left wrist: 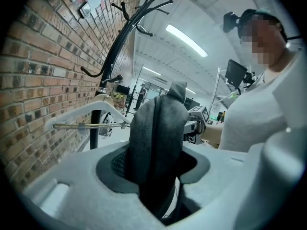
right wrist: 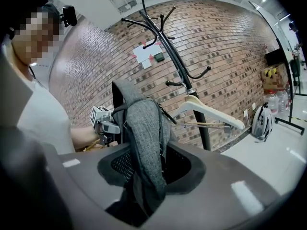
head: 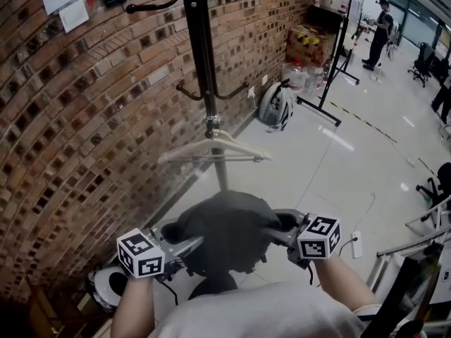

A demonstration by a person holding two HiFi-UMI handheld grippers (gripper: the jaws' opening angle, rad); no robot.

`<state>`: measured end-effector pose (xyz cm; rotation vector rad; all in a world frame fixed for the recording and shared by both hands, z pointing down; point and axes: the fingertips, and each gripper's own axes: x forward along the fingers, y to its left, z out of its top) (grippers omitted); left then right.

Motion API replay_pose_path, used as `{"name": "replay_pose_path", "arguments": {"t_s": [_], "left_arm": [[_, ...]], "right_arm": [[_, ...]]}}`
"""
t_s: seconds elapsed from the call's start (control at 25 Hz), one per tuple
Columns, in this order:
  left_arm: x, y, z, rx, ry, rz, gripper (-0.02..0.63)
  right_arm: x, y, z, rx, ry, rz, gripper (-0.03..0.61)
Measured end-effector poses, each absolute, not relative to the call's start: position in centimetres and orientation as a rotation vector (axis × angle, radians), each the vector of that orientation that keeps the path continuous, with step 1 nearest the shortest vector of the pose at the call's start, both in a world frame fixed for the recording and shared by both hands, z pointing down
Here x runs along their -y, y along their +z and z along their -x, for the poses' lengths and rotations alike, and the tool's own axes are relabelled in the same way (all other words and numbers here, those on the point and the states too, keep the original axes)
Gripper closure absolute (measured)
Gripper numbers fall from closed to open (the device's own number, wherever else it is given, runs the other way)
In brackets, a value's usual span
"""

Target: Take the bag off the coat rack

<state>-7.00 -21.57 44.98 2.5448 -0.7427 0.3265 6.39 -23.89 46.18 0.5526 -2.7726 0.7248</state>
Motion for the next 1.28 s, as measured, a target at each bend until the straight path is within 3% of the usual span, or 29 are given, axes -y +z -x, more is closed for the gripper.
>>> {"name": "replay_pose_path", "arguments": {"t_s": [0.56, 1.28], "left_arm": [[13.0, 43.9, 3.5, 0.699, 0.306, -2.645, 0.423], [-12.8, 41.4, 10.7, 0.674, 0.308, -2.670, 0.423]], "right_arm": [[14.5, 44.7, -10.0, 2.830, 0.649, -0.638, 0.425], [-11.9, 42.4, -2.8, 2.823, 0.661, -0.685, 0.425]]}}
